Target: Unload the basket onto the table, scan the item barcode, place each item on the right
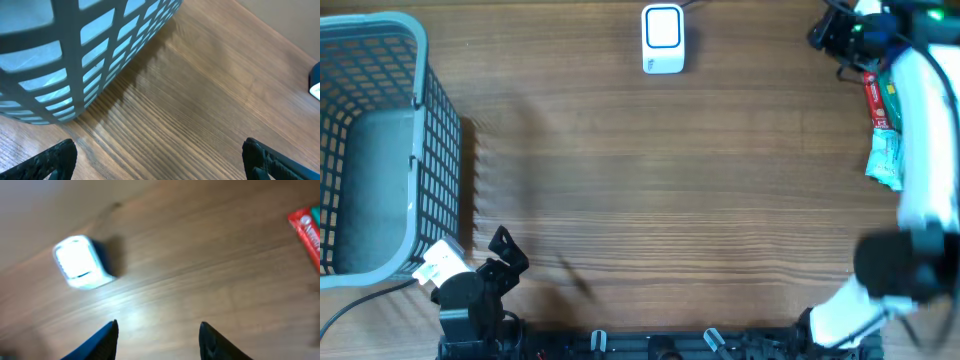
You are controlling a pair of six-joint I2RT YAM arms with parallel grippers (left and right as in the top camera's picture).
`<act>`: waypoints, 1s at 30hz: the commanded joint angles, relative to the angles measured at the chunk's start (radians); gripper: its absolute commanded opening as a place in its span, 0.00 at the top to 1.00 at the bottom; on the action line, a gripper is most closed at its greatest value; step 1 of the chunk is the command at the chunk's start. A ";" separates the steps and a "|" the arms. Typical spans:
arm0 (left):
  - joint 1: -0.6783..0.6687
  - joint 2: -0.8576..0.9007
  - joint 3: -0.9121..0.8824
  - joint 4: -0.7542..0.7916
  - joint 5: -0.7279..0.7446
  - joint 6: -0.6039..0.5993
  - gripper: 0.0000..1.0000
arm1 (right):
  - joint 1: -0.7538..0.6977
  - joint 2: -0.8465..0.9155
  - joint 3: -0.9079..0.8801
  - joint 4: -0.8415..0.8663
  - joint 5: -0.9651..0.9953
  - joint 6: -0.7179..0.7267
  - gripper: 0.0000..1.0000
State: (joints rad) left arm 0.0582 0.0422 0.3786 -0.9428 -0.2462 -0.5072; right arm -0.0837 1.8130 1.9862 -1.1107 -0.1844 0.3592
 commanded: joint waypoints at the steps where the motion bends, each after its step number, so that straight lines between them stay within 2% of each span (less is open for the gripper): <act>1: -0.004 -0.003 -0.006 0.002 -0.013 -0.006 0.00 | 0.039 -0.217 0.011 -0.099 -0.020 0.015 0.38; 2: -0.004 -0.003 -0.007 0.002 -0.013 -0.006 0.00 | 0.042 -0.273 0.011 -0.142 -0.021 0.015 0.10; 3: -0.004 -0.003 -0.007 0.002 -0.013 -0.006 0.00 | 0.042 -0.334 0.011 -0.200 -0.020 0.014 0.00; 5: -0.004 -0.003 -0.007 0.002 -0.013 -0.006 0.00 | 0.041 -0.438 0.011 -0.287 -0.020 0.014 0.00; 9: -0.004 -0.003 -0.007 0.002 -0.013 -0.006 0.00 | 0.041 -0.575 0.011 -0.323 -0.020 0.014 0.00; 22: -0.004 -0.003 -0.007 0.002 -0.013 -0.006 0.00 | 0.041 -0.689 0.010 -0.350 0.042 0.003 0.00; 30: -0.004 -0.003 -0.007 0.002 -0.013 -0.006 0.00 | 0.041 -0.936 -0.010 -0.329 0.207 0.011 0.00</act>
State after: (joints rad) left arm 0.0582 0.0422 0.3786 -0.9428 -0.2462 -0.5072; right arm -0.0418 0.9512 1.9900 -1.4574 -0.0441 0.3695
